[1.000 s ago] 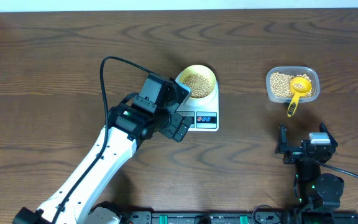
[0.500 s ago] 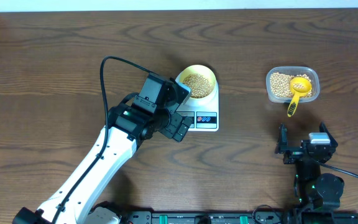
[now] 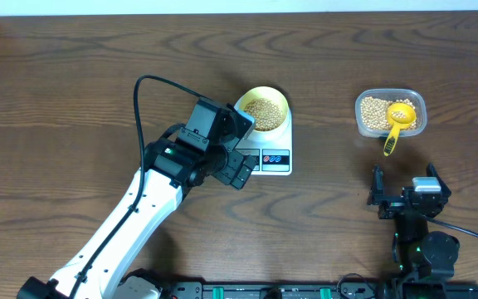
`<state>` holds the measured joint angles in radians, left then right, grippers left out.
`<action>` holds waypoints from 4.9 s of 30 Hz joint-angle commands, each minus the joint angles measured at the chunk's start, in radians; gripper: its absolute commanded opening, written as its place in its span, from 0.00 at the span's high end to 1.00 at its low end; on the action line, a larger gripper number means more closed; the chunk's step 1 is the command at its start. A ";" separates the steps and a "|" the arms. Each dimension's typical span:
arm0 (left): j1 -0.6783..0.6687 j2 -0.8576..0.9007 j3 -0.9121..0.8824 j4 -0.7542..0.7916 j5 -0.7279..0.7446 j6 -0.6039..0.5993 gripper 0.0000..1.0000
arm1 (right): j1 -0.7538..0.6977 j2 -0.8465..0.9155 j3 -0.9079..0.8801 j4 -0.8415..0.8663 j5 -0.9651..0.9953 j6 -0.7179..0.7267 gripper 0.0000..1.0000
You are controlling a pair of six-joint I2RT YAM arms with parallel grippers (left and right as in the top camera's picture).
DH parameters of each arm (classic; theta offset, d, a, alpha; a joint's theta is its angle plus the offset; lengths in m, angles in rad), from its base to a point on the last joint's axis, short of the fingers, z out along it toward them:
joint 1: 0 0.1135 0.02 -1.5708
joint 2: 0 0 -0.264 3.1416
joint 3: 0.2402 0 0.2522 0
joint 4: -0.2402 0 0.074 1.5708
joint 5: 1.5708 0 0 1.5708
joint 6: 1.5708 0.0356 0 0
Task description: Scoop item into bowl and weigh 50g on scale
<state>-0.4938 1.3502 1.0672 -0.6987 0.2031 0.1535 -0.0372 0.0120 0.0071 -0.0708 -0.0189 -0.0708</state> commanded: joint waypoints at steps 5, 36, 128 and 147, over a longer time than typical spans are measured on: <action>0.000 0.002 -0.013 0.001 -0.010 -0.005 0.04 | -0.007 -0.006 -0.002 -0.005 -0.003 -0.013 0.01; 0.000 0.002 -0.013 0.021 -0.014 -0.005 0.04 | -0.007 -0.006 -0.002 -0.005 -0.002 -0.013 0.01; 0.456 -0.702 -0.397 0.516 -0.215 -0.193 0.04 | -0.007 -0.006 -0.002 -0.005 -0.003 -0.013 0.01; 0.470 -1.057 -0.701 0.671 -0.215 -0.201 0.04 | -0.007 -0.006 -0.002 -0.005 -0.002 -0.013 0.01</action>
<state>-0.0277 0.3367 0.4026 -0.0509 -0.0063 -0.0311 -0.0372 0.0120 0.0067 -0.0704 -0.0189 -0.0711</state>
